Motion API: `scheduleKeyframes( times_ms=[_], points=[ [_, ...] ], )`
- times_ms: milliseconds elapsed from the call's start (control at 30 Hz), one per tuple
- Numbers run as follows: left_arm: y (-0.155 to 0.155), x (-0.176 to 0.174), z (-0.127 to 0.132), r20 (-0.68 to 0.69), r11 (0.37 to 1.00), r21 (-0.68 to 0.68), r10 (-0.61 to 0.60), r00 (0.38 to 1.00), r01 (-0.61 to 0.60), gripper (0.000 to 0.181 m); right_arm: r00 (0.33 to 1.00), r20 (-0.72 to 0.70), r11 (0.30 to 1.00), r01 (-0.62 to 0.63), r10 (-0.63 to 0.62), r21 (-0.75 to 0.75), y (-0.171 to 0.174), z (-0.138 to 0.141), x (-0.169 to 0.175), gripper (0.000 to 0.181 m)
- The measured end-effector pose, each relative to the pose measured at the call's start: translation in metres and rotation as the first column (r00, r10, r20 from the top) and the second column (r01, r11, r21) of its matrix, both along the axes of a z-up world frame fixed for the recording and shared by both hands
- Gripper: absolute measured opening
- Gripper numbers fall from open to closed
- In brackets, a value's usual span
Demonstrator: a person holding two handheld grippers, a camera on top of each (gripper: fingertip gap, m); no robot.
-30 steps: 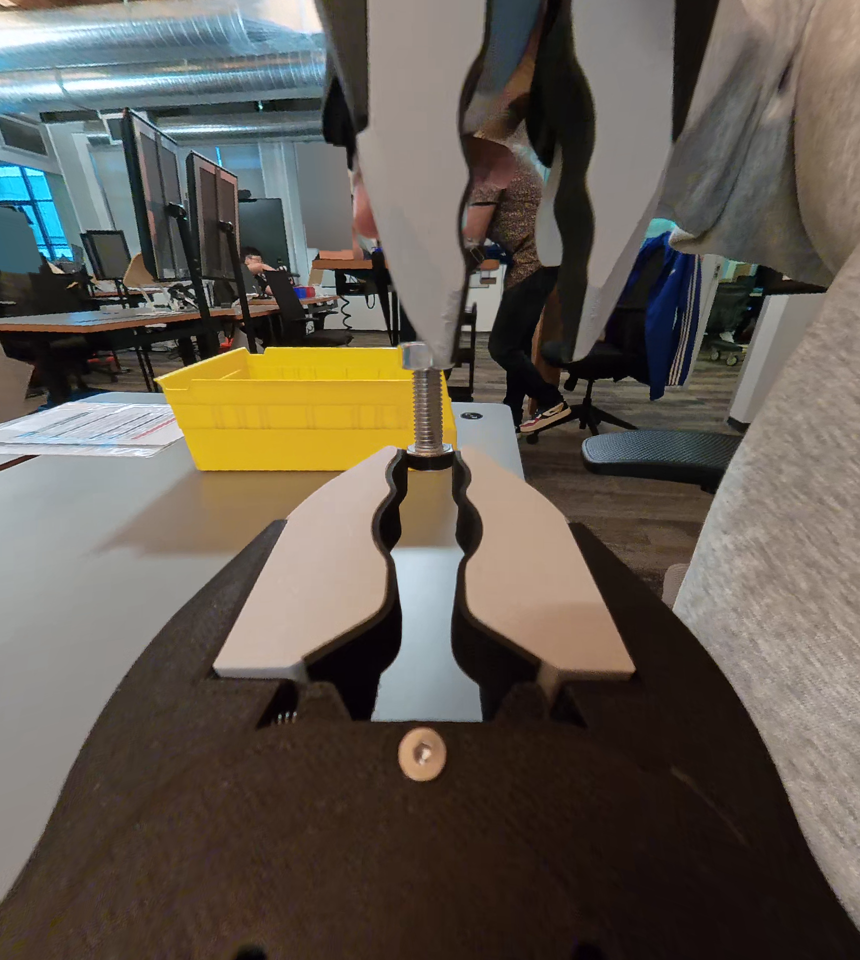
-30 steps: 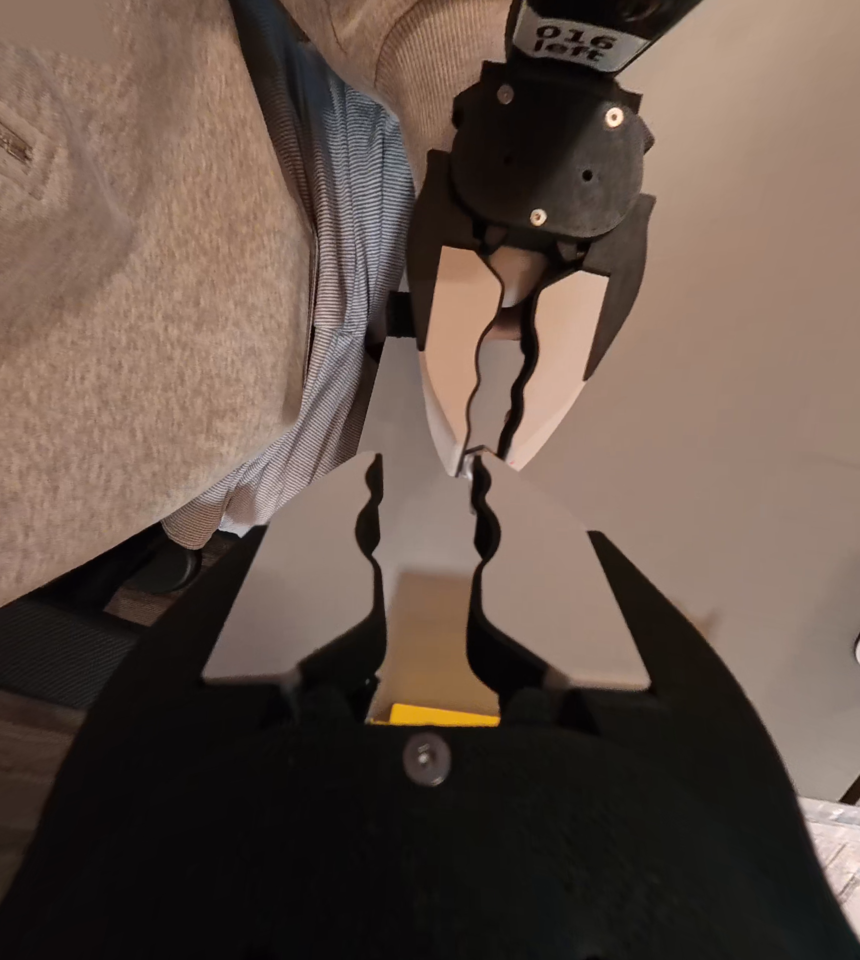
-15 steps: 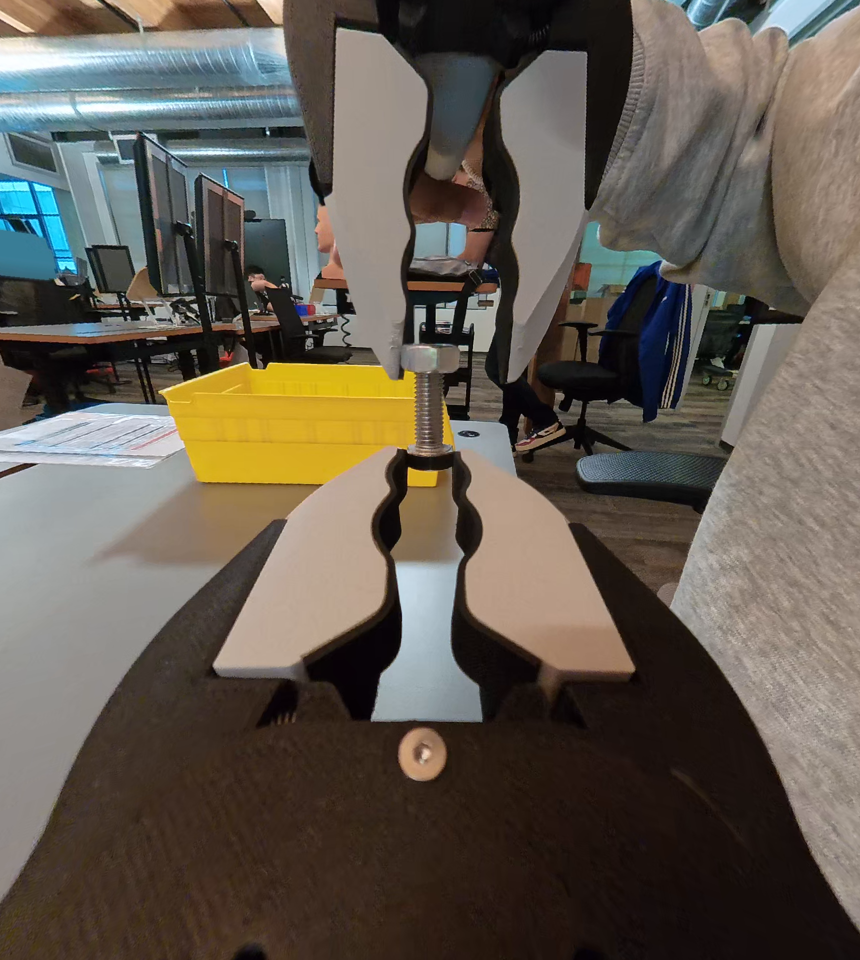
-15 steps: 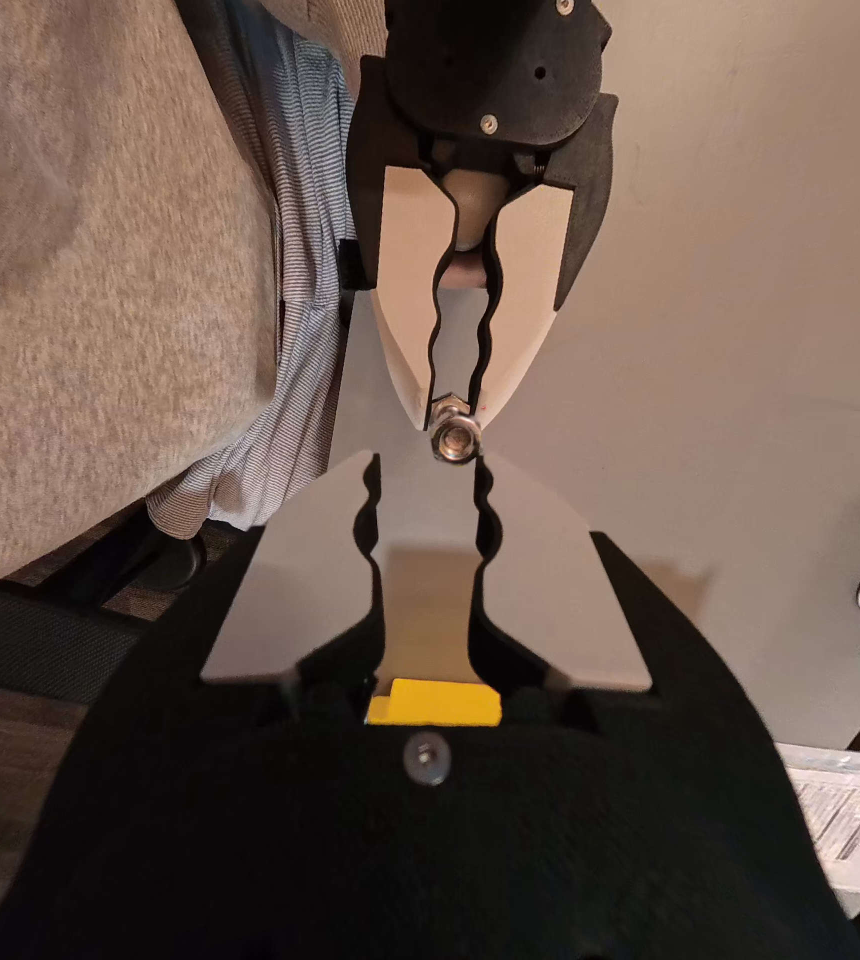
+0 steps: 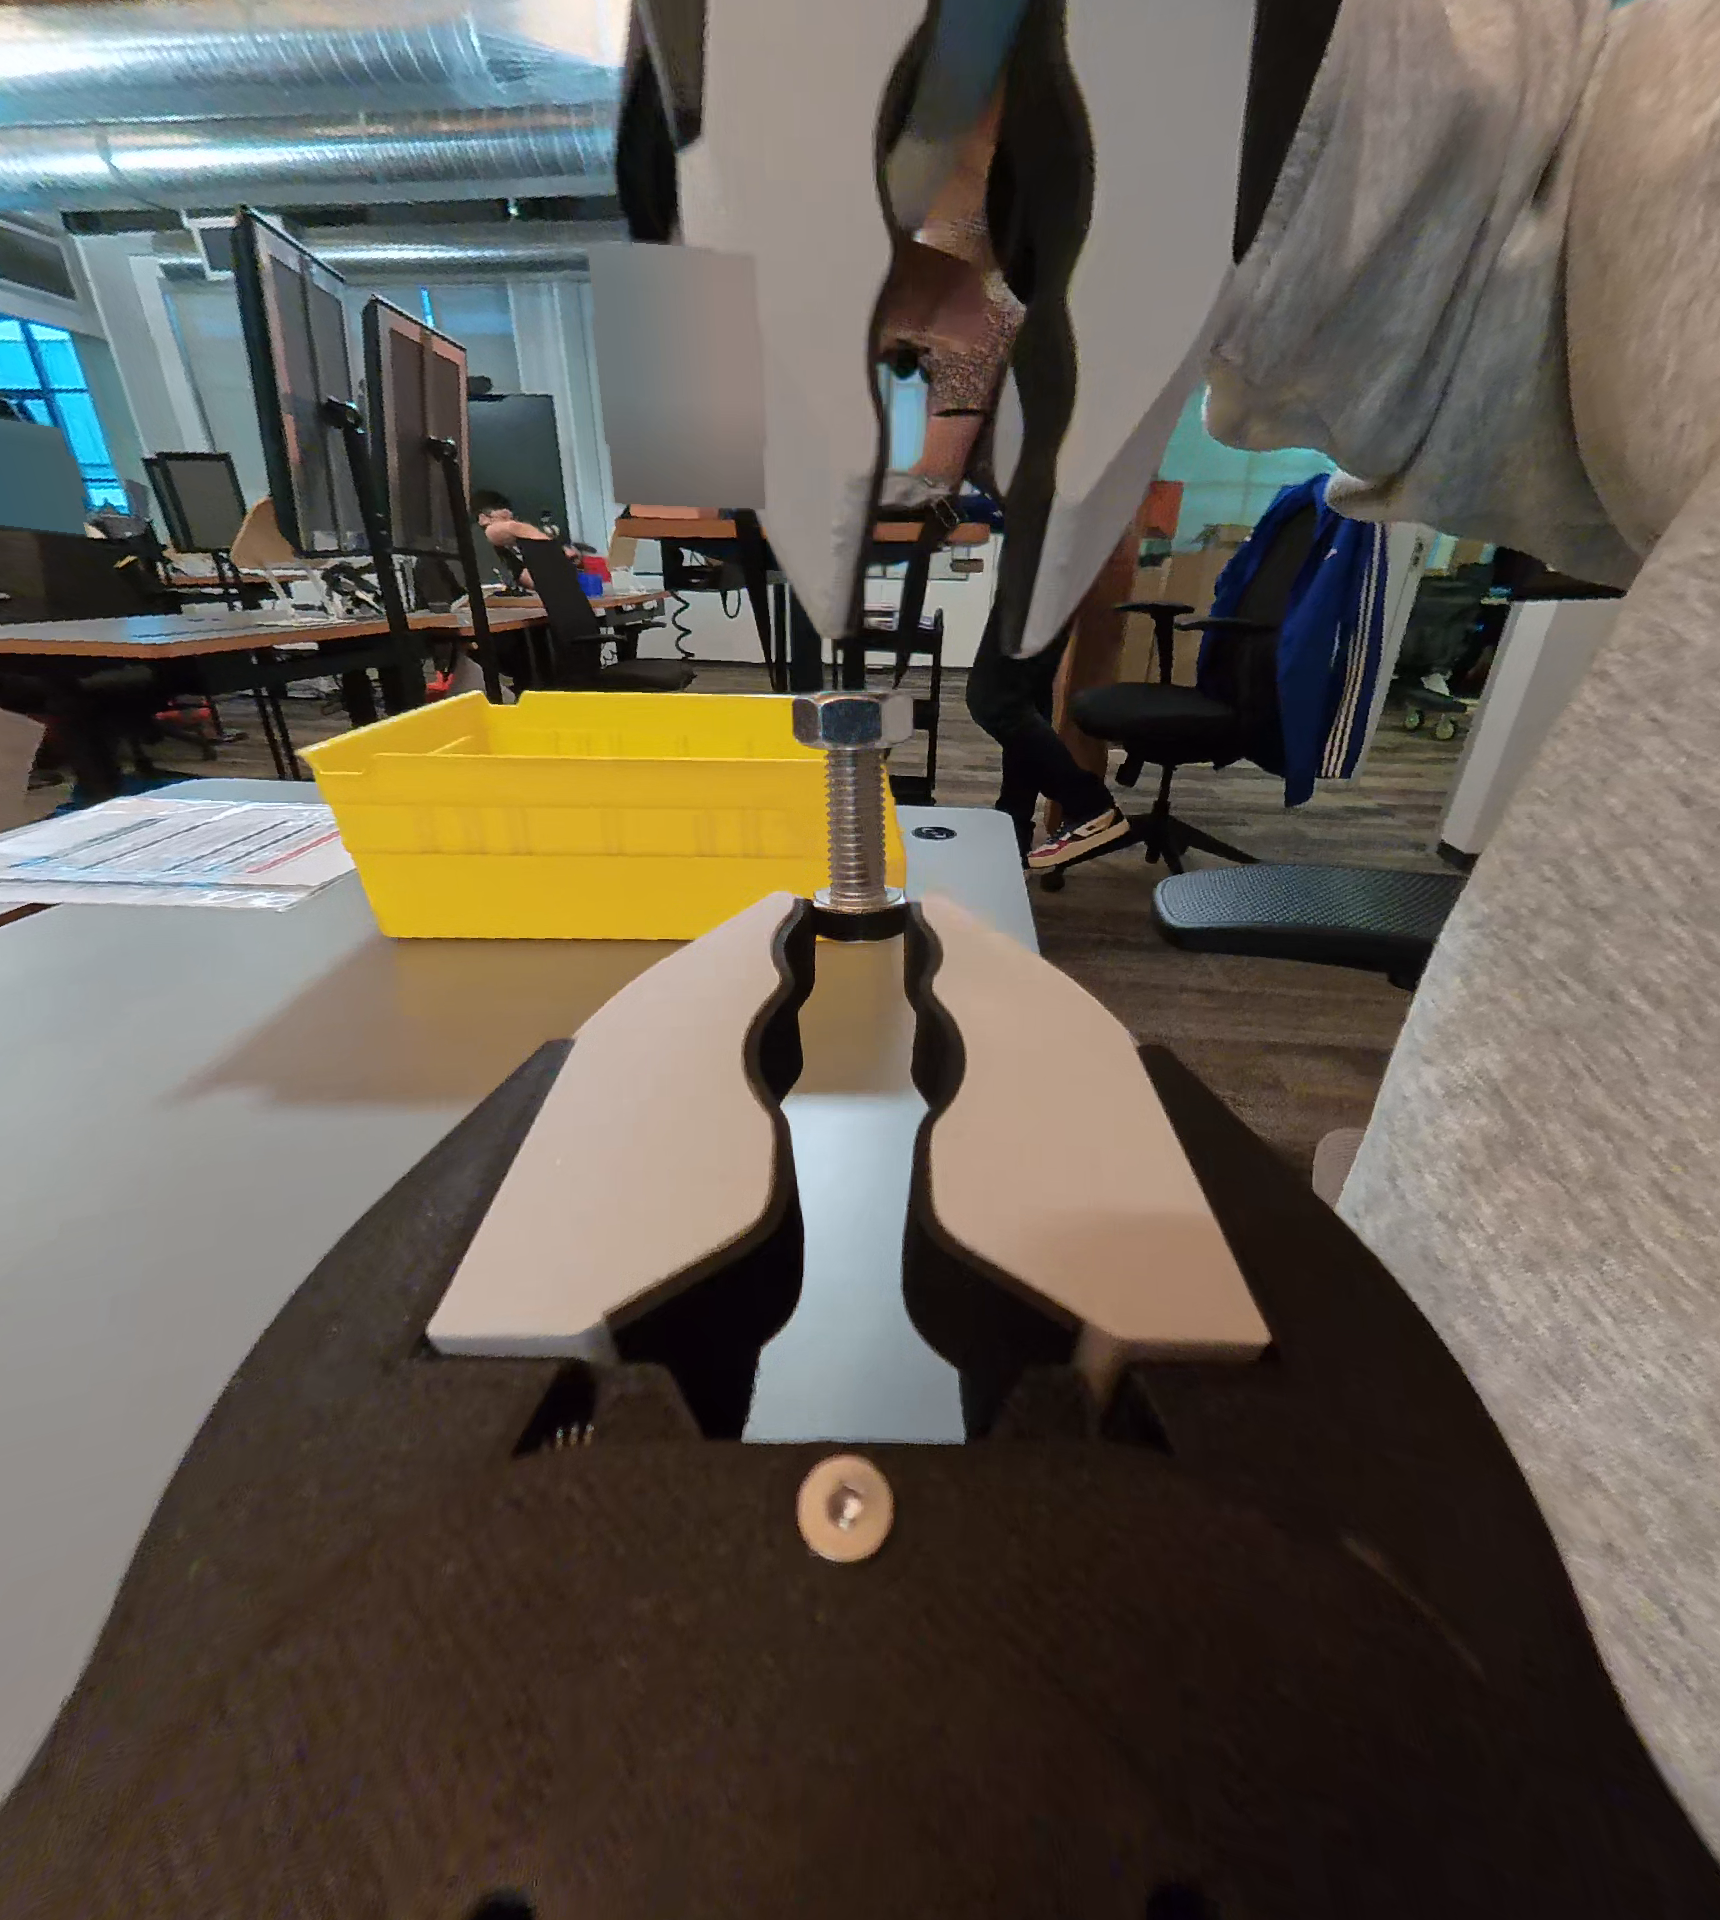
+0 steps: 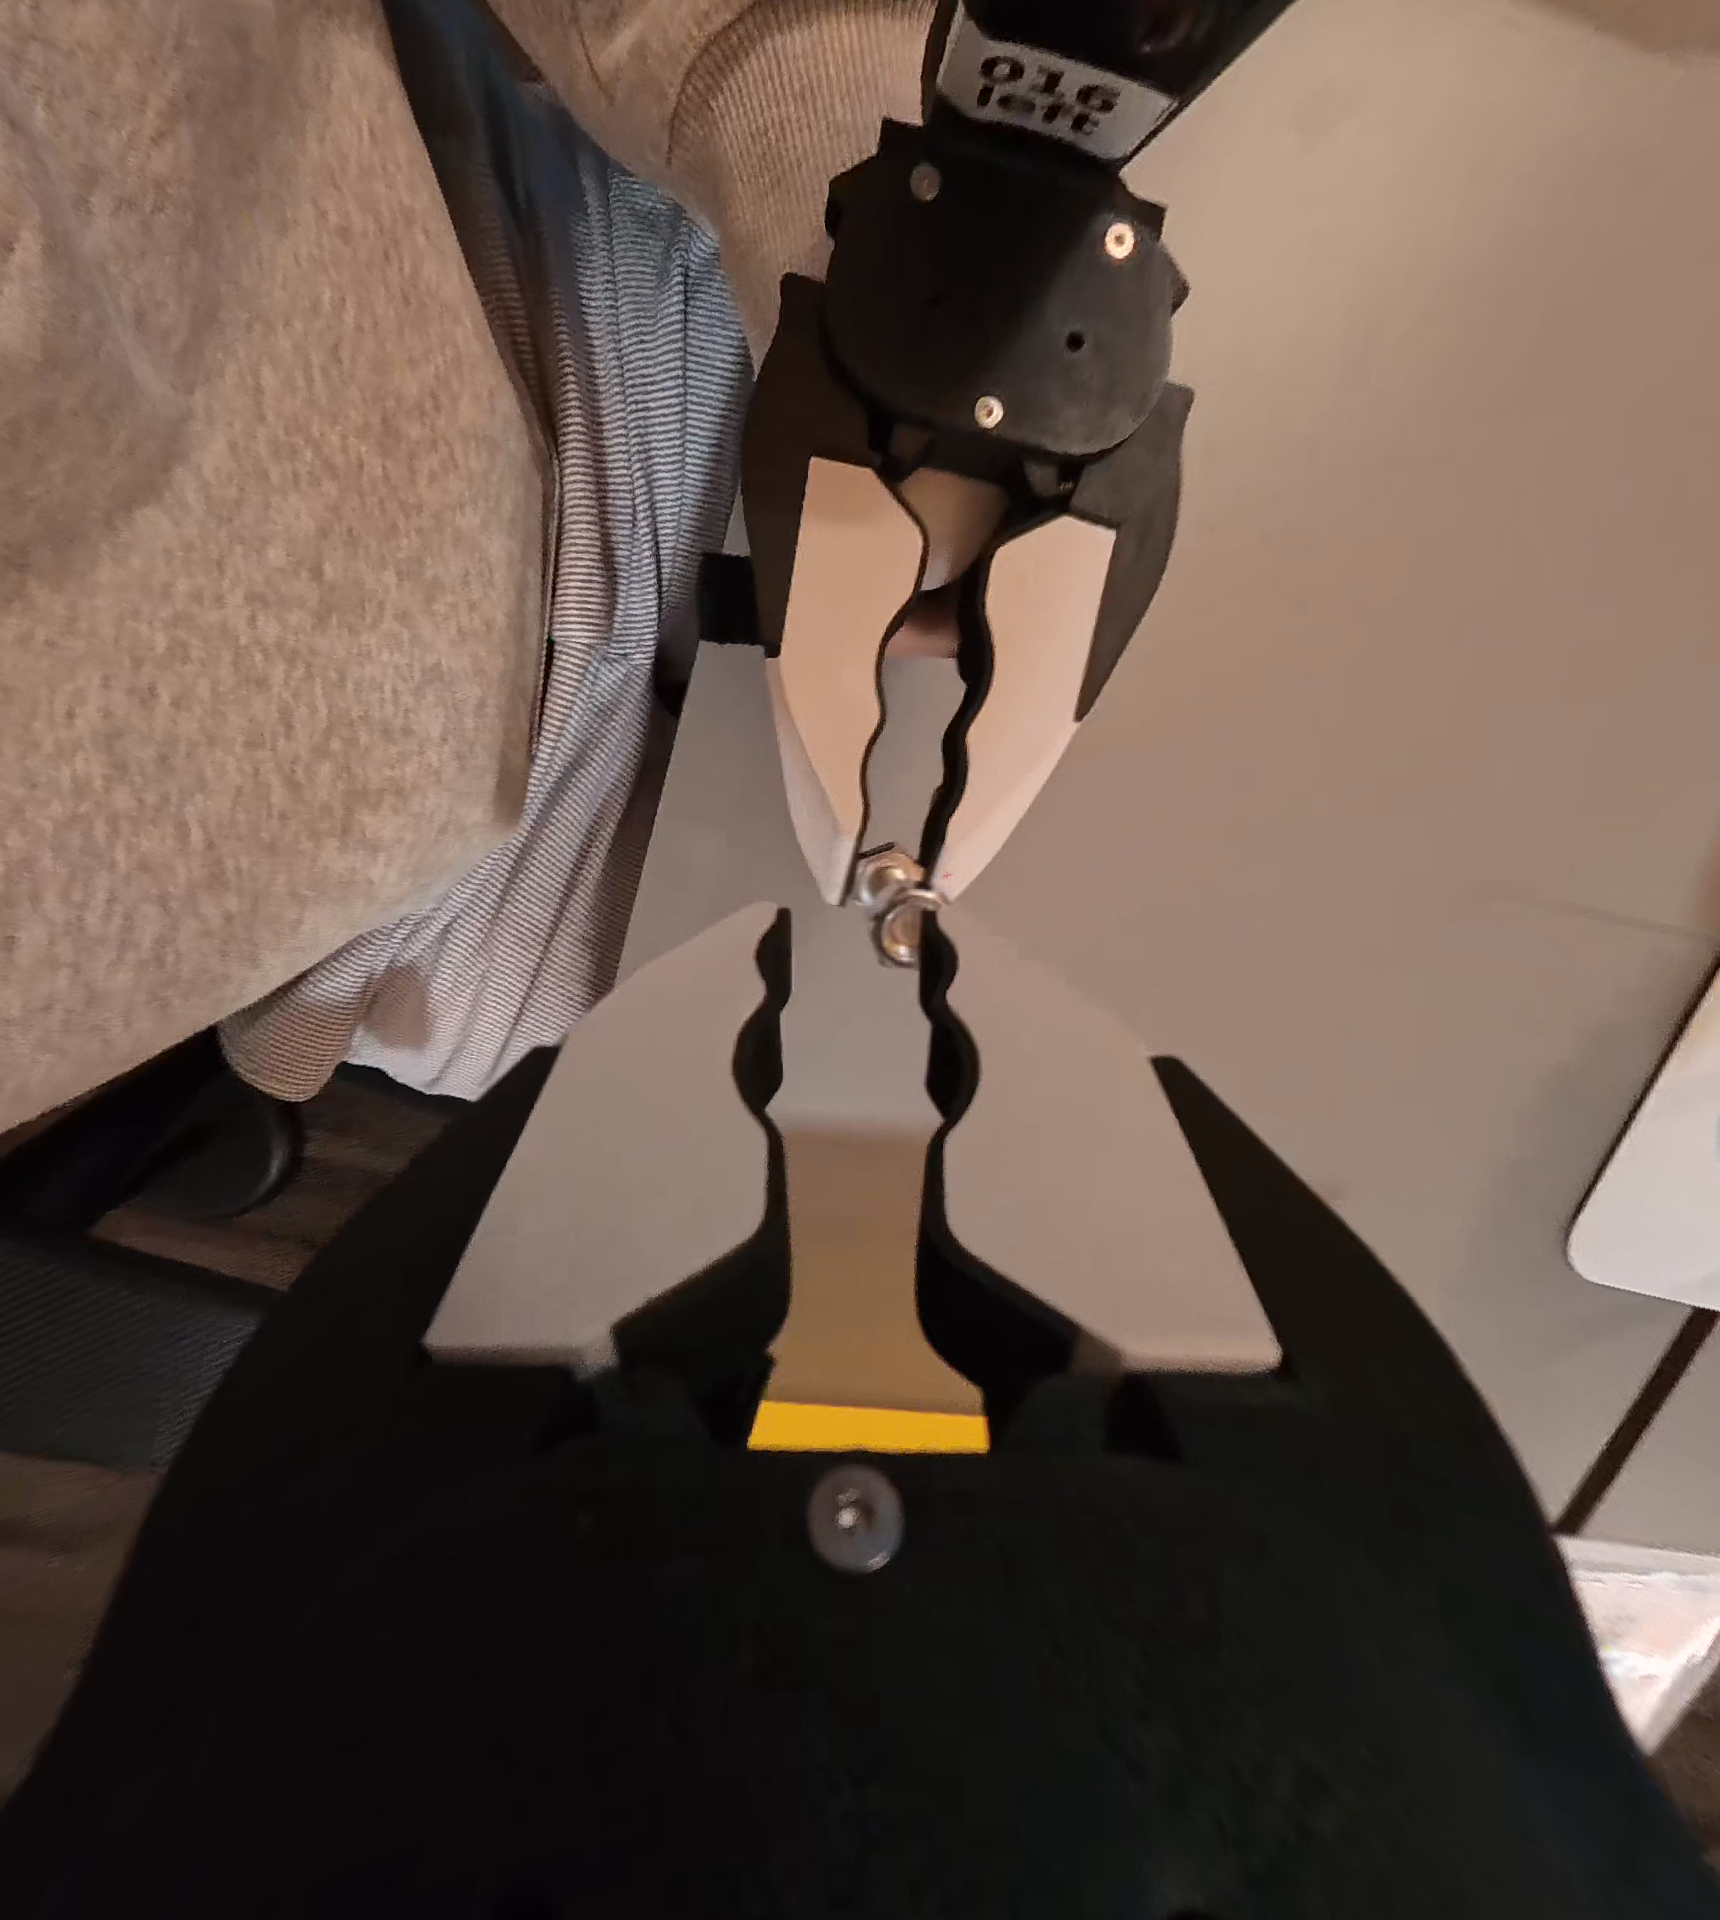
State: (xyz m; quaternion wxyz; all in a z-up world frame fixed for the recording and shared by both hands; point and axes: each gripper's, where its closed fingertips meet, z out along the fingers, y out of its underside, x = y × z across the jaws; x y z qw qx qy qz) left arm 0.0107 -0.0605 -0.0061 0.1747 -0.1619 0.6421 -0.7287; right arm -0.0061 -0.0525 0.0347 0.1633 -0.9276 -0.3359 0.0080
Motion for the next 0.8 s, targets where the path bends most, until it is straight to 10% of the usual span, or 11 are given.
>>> scheduleKeyframes(
  times_ms=[433,800],
  points=[
    [-0.002,-0.005,0.0,0.02,0.999,0.014,-0.033,0.999,0.033,0.017,0.997,0.037,0.998,-0.06,0.061,-0.021,0.004,-0.013,0.004,0.018],
    [0.007,0.014,-0.007,-0.025,0.995,0.042,0.087,0.996,-0.086,0.017,0.93,-0.011,0.928,0.366,-0.368,-0.071,0.015,-0.017,0.028,0.018]
  ],
)
